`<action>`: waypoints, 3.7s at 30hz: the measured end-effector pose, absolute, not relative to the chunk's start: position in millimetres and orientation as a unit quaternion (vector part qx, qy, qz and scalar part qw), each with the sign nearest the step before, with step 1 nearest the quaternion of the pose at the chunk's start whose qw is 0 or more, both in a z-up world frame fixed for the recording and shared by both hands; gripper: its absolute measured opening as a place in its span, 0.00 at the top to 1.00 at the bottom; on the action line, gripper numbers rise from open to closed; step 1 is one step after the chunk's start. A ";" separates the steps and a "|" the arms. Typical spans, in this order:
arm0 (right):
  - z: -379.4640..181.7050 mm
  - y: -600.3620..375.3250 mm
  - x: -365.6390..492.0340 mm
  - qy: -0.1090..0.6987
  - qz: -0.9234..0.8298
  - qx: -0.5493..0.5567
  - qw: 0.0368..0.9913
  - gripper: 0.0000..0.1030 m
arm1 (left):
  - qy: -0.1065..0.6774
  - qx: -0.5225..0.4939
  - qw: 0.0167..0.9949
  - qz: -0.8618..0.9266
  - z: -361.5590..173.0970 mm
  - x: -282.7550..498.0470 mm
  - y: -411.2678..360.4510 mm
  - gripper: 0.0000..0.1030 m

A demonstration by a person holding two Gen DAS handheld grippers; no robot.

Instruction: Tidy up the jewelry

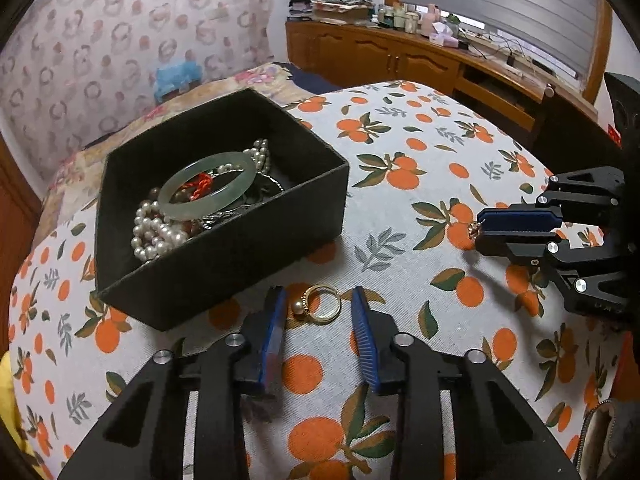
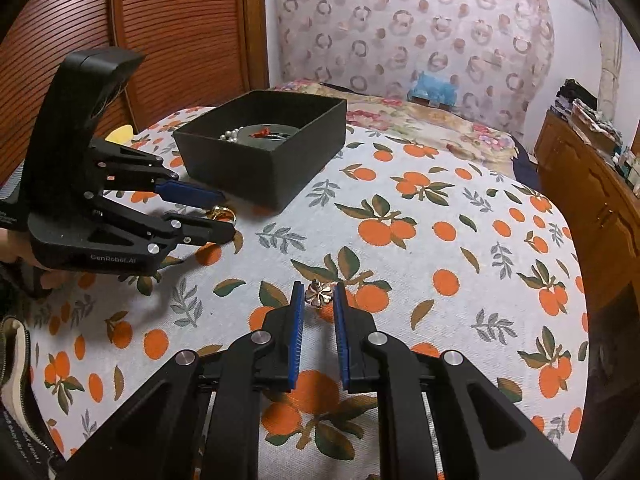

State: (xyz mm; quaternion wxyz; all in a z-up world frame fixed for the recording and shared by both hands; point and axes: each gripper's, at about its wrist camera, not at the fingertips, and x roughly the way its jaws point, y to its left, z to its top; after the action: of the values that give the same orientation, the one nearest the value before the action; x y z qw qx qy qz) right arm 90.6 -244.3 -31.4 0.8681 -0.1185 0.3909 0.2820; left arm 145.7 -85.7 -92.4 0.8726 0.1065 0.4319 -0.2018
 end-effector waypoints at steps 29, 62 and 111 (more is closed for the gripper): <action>19.9 -210.3 124.0 0.333 0.320 -0.115 0.880 0.84 | 0.355 0.062 0.918 -0.167 -29.8 147.1 -53.5 0.78; 23.0 -167.2 178.3 0.336 0.330 -0.097 0.877 0.83 | 0.353 0.037 0.928 -0.111 -25.7 202.7 -19.8 0.78; 33.3 -214.9 110.5 0.307 0.221 -0.032 0.925 0.08 | 0.337 0.005 0.941 -0.034 -14.8 123.6 -3.2 0.08</action>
State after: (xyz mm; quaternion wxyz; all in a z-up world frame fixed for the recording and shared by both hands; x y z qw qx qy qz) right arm 110.5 -214.9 33.3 0.9253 -0.0324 0.3068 0.2205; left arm 123.6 -3.2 -14.8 0.9410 0.0049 0.3368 -0.0339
